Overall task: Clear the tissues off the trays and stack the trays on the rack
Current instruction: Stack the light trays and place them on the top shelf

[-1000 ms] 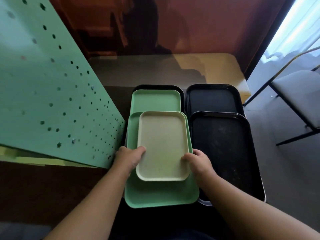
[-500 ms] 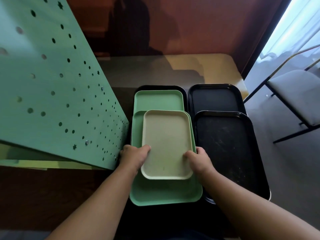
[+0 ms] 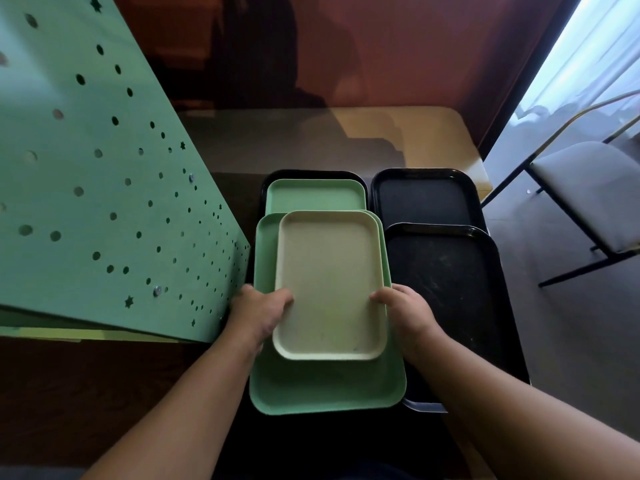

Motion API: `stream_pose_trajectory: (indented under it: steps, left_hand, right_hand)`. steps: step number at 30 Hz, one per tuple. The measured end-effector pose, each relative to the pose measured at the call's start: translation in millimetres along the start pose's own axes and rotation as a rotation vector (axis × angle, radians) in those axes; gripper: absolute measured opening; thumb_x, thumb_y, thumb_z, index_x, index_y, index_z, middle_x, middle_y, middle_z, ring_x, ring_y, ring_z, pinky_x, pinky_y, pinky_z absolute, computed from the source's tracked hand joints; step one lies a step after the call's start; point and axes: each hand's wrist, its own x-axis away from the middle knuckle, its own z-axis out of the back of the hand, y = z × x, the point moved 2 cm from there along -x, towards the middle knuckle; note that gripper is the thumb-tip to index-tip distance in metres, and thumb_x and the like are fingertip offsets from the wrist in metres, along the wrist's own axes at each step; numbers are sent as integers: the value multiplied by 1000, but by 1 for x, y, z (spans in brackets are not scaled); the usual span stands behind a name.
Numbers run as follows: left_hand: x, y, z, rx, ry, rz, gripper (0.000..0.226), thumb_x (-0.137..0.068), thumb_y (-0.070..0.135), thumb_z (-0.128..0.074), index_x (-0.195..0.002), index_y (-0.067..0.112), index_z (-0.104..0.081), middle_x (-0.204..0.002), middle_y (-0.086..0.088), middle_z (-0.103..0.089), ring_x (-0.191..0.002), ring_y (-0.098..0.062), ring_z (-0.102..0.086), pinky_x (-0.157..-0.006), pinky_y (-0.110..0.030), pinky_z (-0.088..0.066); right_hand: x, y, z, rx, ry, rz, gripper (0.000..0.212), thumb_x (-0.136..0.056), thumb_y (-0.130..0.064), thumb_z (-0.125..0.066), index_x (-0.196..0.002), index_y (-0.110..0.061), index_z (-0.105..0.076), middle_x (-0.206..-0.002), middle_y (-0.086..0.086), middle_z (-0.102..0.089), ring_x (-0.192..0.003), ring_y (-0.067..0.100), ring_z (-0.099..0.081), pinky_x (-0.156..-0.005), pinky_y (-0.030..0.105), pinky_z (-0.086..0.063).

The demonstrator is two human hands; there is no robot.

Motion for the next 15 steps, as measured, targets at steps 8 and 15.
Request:
stream_pose_trajectory:
  steps: [8,15]
  left_hand:
    - [-12,46,-5,204,-18,-12,97,-76,59,-69,-153,12,-31,-147,-17,-48,-130,-37,-48,-106,-56,-41]
    - [-38,76,-5,261,17,-27,97,-67,61,-69,-144,9,-44,-134,-11,-60,-118,-32,-58,-104,-52,-45]
  right_hand:
    - [-27,-41,4,-52,17,57,18,-86,-5,-65,-102,-12,-70,-98,10,-72,-85,26,-69,-74,40,-58]
    - [-59,-61,-6,-3,26,83,24,-71,-18,-69,-95,-20,-71,-101,7,-76,-96,30,-72,-92,51,-58]
